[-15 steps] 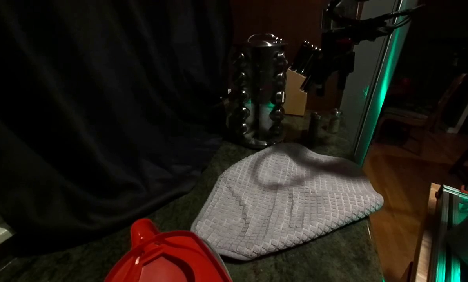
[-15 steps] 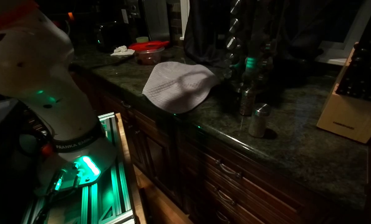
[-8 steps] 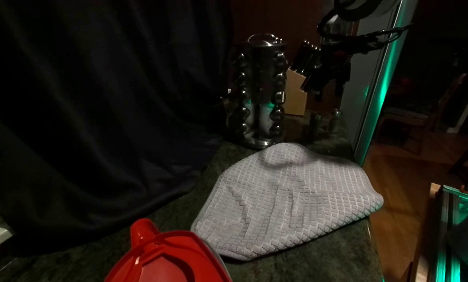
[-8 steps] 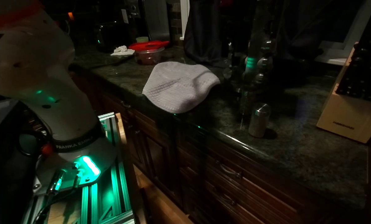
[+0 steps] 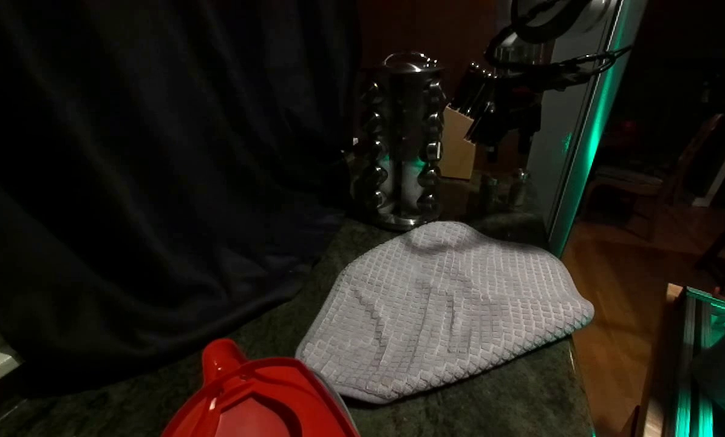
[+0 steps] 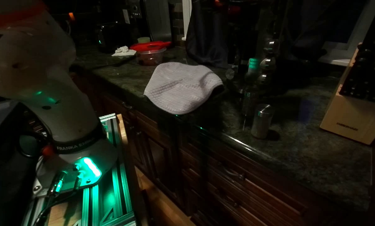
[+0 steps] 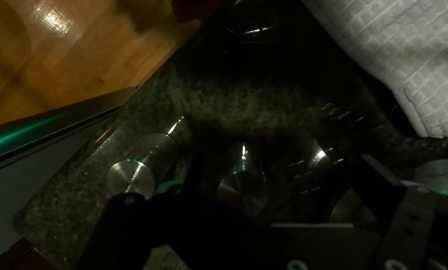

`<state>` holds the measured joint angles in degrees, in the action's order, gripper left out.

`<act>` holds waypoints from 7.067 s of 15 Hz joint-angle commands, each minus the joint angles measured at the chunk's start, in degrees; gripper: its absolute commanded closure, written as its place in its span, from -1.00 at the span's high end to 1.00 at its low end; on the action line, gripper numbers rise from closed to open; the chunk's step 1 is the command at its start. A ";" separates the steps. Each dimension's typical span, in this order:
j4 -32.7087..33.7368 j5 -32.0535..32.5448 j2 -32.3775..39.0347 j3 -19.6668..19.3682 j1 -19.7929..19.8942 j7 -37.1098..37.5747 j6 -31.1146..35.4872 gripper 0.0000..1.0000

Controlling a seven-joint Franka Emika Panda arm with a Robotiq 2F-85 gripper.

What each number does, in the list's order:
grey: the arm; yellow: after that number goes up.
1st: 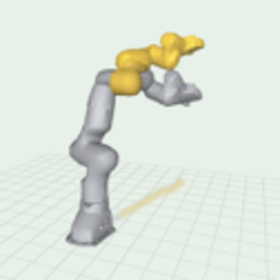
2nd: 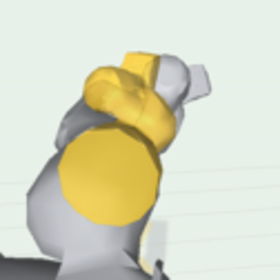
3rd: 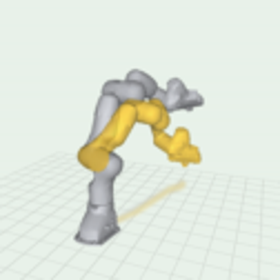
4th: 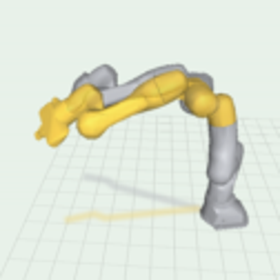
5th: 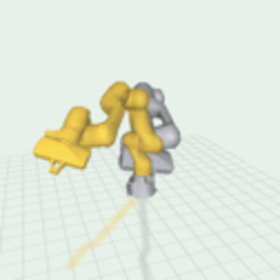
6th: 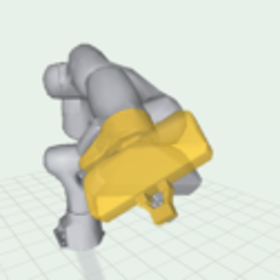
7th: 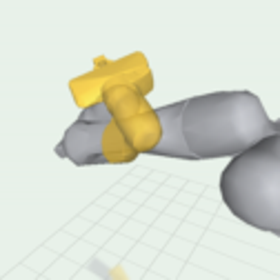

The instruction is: Put one jar on the silver stand.

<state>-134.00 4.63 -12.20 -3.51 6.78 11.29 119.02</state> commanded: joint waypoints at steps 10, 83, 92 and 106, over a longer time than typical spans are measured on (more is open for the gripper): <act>3.28 0.62 8.91 -1.39 0.50 2.01 5.35 1.00; 6.69 -5.37 8.41 -4.75 1.85 -2.17 8.63 -0.51; 21.91 -12.98 9.33 -5.84 2.20 -5.83 -10.40 -0.51; 51.96 -31.94 29.35 -7.88 8.04 -4.67 -39.39 -0.51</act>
<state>-89.89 -23.41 11.33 -11.38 12.81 5.21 85.84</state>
